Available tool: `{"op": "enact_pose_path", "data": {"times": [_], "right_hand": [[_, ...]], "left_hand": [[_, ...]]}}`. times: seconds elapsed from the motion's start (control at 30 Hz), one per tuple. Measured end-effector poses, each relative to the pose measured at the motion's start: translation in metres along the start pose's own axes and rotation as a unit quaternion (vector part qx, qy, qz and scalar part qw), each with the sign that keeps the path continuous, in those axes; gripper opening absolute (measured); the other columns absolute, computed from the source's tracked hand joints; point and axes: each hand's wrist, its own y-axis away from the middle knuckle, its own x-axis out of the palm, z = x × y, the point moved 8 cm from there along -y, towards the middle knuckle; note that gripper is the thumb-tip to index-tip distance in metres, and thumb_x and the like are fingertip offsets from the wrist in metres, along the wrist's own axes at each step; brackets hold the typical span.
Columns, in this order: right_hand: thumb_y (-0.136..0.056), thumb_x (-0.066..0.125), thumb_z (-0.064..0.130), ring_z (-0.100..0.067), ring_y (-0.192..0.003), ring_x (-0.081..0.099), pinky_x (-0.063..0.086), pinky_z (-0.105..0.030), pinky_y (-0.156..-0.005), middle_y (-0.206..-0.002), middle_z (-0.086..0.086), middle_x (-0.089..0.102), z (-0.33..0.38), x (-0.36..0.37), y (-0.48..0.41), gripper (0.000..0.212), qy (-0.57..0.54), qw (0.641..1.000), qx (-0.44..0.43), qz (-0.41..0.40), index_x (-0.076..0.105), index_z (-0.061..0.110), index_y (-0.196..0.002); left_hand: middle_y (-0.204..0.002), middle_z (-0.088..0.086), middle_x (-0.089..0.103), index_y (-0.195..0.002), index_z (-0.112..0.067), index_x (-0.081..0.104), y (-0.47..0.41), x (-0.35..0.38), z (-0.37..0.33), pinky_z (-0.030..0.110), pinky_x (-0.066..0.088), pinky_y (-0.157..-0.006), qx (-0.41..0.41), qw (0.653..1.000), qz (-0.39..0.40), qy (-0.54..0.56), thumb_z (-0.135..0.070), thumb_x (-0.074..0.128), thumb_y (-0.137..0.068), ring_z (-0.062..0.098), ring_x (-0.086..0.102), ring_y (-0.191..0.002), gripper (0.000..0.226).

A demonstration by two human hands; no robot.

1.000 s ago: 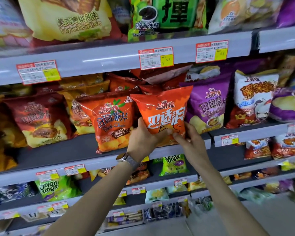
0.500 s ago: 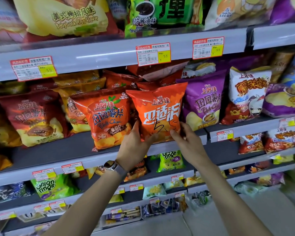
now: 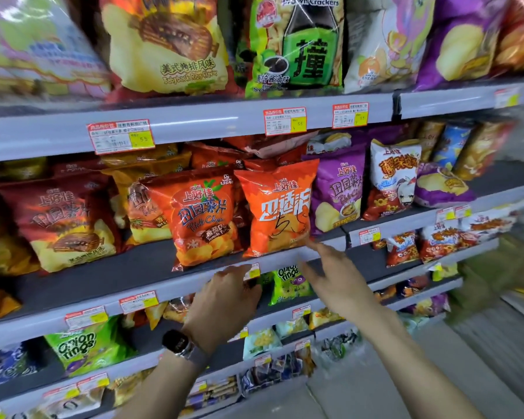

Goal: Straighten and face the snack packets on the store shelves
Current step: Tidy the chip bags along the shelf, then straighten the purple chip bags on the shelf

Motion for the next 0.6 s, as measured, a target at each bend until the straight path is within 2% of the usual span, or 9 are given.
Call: {"op": "enact_pose_path", "data": {"times": [0.07,0.17,0.23,0.37,0.5,0.6], "right_hand": [[-0.104,0.051,0.053,-0.020,-0.144,0.041,0.045,-0.042,-0.109,-0.155,0.000,0.048,0.010,-0.001,0.021,0.060,0.041,0.999,0.001,-0.007,0.041,0.024,-0.155],[-0.104,0.050,0.051,-0.021,-0.139,0.046,0.045,-0.039,-0.107,-0.150,-0.001,0.053,0.021,0.001,0.053,0.055,0.087,0.996,-0.005,-0.021,0.044,0.024,-0.152],[-0.104,0.050,0.049,-0.023,-0.133,0.049,0.044,-0.037,-0.103,-0.145,-0.001,0.056,0.029,0.001,0.071,0.050,0.125,0.992,-0.009,-0.033,0.049,0.024,-0.148],[-0.102,0.052,0.049,-0.026,-0.127,0.055,0.050,-0.040,-0.098,-0.136,-0.002,0.061,0.028,-0.004,0.097,0.046,0.164,0.985,-0.010,-0.058,0.058,0.020,-0.137],[-0.102,0.054,0.049,-0.023,-0.127,0.056,0.050,-0.038,-0.097,-0.135,0.002,0.063,0.017,-0.012,0.110,0.046,0.149,0.985,0.000,-0.088,0.058,0.023,-0.140],[-0.101,0.057,0.049,-0.022,-0.125,0.058,0.052,-0.039,-0.095,-0.131,0.003,0.065,-0.007,-0.018,0.108,0.044,0.136,0.986,0.012,-0.097,0.060,0.024,-0.137]], "left_hand": [[-0.122,0.003,0.071,-0.137,-0.030,0.060,0.016,-0.001,0.002,0.041,0.056,-0.081,0.005,1.000,0.004,-0.005,-0.047,0.055,-0.102,0.033,0.068,-0.106,0.039],[-0.101,-0.002,0.069,-0.120,-0.033,0.061,0.039,0.002,0.003,0.040,0.057,-0.070,0.030,0.999,0.007,0.010,-0.048,0.053,-0.100,0.030,0.068,-0.089,0.026],[-0.094,-0.002,0.067,-0.116,-0.031,0.059,0.050,0.009,0.003,0.039,0.055,-0.067,0.038,0.999,0.010,0.011,-0.046,0.053,-0.100,0.030,0.068,-0.087,0.023],[-0.113,-0.004,0.069,-0.131,-0.033,0.057,0.067,0.017,-0.001,0.037,0.052,-0.073,0.033,0.999,-0.008,-0.015,-0.048,0.052,-0.102,0.028,0.067,-0.104,0.034],[-0.115,-0.006,0.069,-0.135,-0.034,0.055,0.071,0.024,-0.012,0.039,0.054,-0.077,0.029,0.999,-0.013,-0.021,-0.052,0.052,-0.102,0.027,0.066,-0.105,0.038],[-0.130,-0.010,0.067,-0.142,-0.033,0.054,0.064,0.033,-0.027,0.040,0.057,-0.088,0.033,0.999,-0.016,-0.018,-0.053,0.053,-0.102,0.022,0.066,-0.117,0.045]]}}
